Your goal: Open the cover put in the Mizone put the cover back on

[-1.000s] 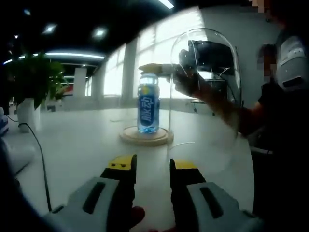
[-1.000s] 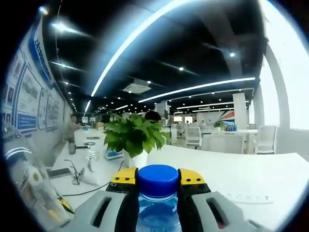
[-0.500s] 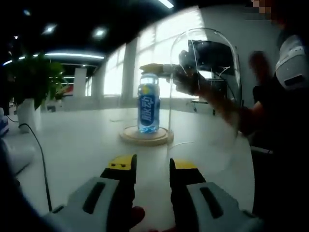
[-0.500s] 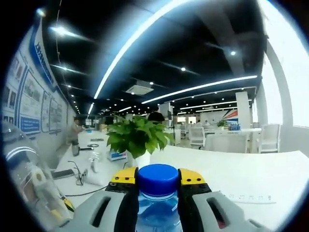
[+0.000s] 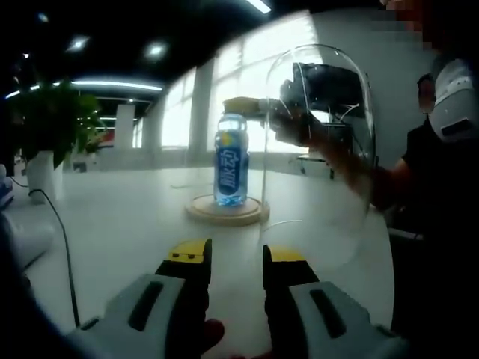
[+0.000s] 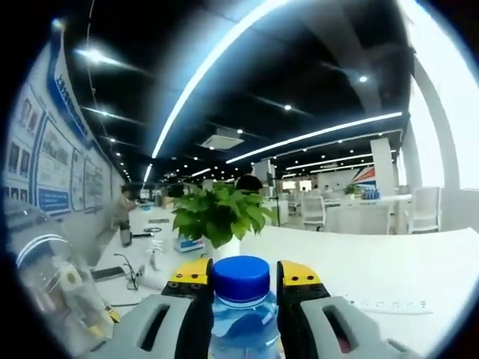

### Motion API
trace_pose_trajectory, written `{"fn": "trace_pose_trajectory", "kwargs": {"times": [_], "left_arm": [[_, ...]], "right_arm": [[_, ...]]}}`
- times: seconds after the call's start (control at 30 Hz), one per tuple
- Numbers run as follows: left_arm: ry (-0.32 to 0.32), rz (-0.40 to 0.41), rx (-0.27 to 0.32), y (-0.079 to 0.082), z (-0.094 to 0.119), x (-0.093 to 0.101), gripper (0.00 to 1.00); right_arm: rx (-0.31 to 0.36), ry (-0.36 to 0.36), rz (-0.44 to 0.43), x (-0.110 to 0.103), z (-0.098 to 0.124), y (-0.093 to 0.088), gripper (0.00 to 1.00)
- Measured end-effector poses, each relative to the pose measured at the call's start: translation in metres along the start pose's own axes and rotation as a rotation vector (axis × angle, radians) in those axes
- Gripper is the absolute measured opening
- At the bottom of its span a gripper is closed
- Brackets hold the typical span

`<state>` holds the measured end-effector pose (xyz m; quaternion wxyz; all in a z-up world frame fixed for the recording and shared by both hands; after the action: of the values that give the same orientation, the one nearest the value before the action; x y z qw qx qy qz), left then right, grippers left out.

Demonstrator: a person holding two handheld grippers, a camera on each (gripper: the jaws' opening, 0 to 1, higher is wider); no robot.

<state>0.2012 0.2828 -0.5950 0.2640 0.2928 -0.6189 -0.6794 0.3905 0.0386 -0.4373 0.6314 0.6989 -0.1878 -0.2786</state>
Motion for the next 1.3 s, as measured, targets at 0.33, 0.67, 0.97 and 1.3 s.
{"fn": "trace_pose_trajectory", "kwargs": {"times": [0.33, 0.67, 0.97, 1.3], "left_arm": [[-0.001, -0.007, 0.007, 0.001, 0.001, 0.0, 0.21], [-0.008, 0.041, 0.029, 0.002, 0.002, -0.004, 0.22], [-0.024, 0.055, 0.047, 0.003, 0.002, -0.004, 0.26], [-0.02, 0.037, 0.082, 0.008, 0.005, -0.003, 0.27]], "right_arm": [[0.038, 0.021, -0.008, -0.001, 0.005, 0.008, 0.27], [0.093, 0.013, 0.013, 0.0, 0.028, 0.024, 0.27], [0.169, -0.023, -0.001, 0.005, 0.069, 0.013, 0.27], [0.129, -0.12, 0.097, -0.001, 0.136, -0.022, 0.29]]}}
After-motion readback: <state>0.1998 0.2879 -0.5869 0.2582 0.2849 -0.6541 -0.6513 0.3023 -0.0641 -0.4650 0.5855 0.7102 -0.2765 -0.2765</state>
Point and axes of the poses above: the point that each gripper's makers call its tool centre point, and the gripper's own axes: z roughly backward along the fingers, x roughly to its right, y roughly out of its top, the point moved 8 cm from there along z, roughly backward along the fingers, and after that the axes turned 6 degrees about -z, right-handed, at the moved point
